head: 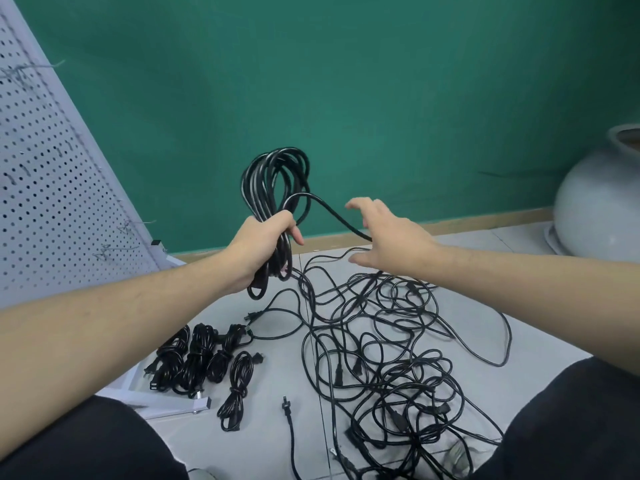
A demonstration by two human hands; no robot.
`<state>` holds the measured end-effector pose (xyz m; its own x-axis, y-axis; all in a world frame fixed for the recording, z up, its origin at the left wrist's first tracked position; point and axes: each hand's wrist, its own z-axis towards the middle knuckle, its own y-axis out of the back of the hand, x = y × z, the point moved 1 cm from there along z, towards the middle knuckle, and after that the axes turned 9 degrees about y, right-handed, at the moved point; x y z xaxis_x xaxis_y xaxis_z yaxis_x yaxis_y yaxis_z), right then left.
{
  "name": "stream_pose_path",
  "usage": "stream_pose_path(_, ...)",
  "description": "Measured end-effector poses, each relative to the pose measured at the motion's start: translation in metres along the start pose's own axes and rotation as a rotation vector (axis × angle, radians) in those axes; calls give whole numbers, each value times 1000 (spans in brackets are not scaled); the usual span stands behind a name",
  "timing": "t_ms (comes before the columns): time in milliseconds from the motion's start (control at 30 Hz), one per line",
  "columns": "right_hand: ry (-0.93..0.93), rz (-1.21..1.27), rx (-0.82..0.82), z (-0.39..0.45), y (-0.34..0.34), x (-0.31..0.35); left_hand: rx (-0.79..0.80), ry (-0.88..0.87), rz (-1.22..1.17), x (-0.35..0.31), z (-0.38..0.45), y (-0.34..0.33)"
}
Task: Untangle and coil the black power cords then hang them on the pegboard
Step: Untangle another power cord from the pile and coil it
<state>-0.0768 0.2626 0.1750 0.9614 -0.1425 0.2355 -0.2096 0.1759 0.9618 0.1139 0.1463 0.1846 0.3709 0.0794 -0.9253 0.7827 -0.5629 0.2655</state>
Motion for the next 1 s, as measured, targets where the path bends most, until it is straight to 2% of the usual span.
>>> stream_pose_path(67, -58, 12, 58, 6, -3, -2, 55, -22, 23, -1, -4, -5)
stream_pose_path(133, -52, 153, 33, 8, -4, -3, 101, -26, 36, -2, -7, -8)
stream_pose_path(233, -28, 530, -111, 7, 0, -5, 117, 27, 19, -1, -5, -7)
stream_pose_path(300, -76, 811, -182, 7, 5, -4, 139, 90, 34, 2, -2, -3)
stream_pose_path(433, -119, 1089, -227, 7, 16, 4, 255, 158, 103, 15, 0, -2)
stream_pose_path(500, -112, 1118, -266, 7, 20, 9, 274, 147, 77, 17, -3, -7)
stream_pose_path(633, -144, 876, -348, 7, 17, 18, 328, 123, -39, 9, -10, -19)
stream_pose_path(767, -152, 983, -295, 7, 12, 25, 384, 46, -39, 5, -14, -29)
stream_pose_path(867, -161, 1149, -247, 9, 10, 27, 352, 20, -36, 3, -17, -34)
stream_pose_path(1000, -232, 1051, -129, 7, 7, 39, 370, 72, -69, 3, -22, -38)
